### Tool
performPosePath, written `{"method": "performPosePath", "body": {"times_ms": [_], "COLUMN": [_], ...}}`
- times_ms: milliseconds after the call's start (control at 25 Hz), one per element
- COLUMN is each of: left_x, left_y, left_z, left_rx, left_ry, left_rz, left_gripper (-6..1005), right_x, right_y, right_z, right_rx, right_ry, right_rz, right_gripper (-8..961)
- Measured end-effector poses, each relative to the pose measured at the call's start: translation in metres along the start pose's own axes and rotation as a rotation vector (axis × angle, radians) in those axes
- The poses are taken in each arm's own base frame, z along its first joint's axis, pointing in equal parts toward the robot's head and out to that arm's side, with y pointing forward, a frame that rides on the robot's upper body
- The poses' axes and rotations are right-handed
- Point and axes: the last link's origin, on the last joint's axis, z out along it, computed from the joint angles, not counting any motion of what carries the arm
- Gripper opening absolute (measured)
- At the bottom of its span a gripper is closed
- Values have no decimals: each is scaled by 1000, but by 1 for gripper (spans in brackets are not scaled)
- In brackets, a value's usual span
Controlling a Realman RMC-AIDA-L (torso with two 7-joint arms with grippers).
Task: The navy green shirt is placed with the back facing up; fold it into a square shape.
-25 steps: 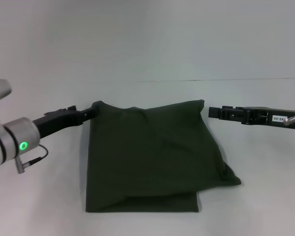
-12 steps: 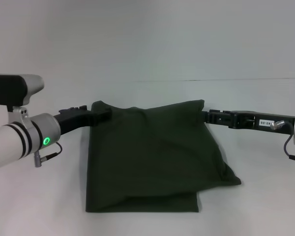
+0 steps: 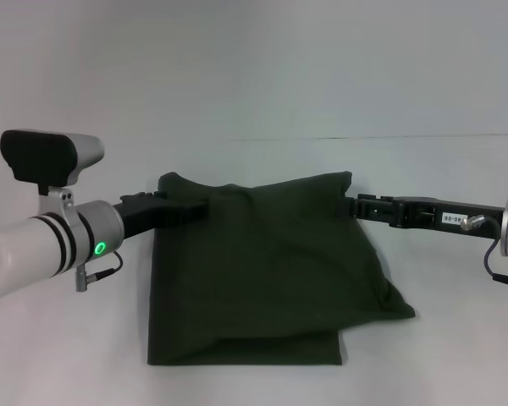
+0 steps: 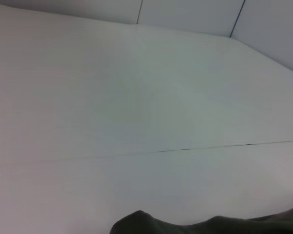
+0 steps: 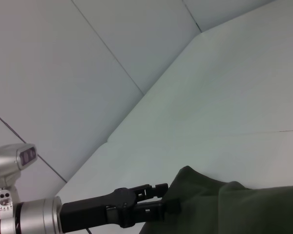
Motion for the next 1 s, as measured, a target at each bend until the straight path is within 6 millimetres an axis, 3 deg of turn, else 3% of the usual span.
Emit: {"method": "performPosePath", "body": {"times_ms": [320, 1000], "left_x": [1, 7], "left_y": [8, 4], "left_z": [4, 3], "left_rx": [-18, -2], "left_ry": [-6, 9], "left_rz": [19, 17], "left_gripper": [841, 840], "right_x": [3, 4], "right_y": [-1, -2], "right_z": [0, -1], "right_rx": [2, 5], "right_ry": [3, -2], "right_rz": [5, 0], "right_gripper": [723, 723]}}
